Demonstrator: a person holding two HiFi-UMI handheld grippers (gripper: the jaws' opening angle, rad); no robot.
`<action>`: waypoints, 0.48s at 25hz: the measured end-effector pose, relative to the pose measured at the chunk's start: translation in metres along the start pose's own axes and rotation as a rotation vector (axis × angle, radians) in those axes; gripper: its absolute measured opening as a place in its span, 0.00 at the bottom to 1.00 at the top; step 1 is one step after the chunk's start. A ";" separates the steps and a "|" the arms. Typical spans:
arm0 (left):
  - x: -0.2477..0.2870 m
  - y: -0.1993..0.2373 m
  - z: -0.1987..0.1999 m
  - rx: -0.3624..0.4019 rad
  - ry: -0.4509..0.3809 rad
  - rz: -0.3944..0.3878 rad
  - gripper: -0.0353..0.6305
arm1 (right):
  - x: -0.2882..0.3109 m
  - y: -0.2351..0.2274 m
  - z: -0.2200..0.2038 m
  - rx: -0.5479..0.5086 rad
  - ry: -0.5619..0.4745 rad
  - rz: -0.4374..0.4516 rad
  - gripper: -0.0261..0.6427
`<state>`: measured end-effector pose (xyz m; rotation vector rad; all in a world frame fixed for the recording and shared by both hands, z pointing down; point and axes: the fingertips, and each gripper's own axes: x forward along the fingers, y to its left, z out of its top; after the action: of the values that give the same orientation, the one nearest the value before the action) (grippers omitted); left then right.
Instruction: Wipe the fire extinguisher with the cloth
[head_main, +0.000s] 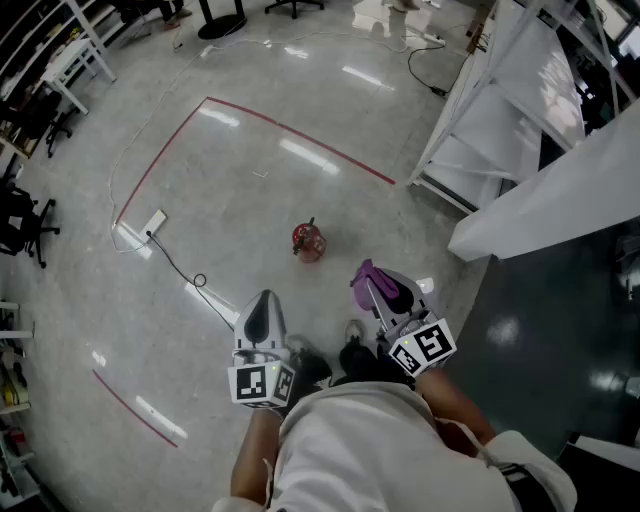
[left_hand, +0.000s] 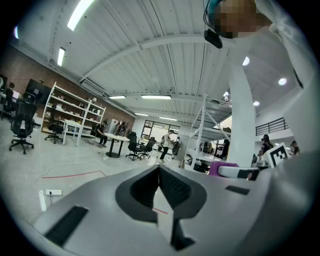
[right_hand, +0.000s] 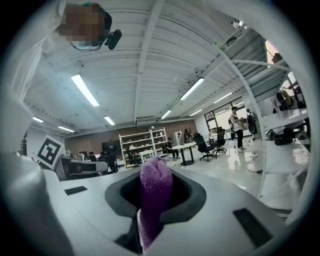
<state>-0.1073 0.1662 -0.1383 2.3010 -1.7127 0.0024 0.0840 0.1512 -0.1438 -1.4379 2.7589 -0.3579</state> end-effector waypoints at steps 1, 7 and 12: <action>0.001 -0.002 0.000 0.002 0.000 -0.005 0.06 | 0.001 -0.001 -0.001 0.000 0.002 0.002 0.14; 0.009 -0.011 -0.001 -0.008 -0.001 -0.019 0.06 | 0.005 -0.007 -0.002 0.032 -0.007 0.011 0.14; 0.016 -0.007 -0.006 -0.008 0.004 -0.027 0.06 | 0.010 -0.013 -0.010 0.046 0.006 0.011 0.14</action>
<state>-0.0946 0.1540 -0.1310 2.3169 -1.6768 -0.0051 0.0876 0.1378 -0.1304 -1.4137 2.7423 -0.4235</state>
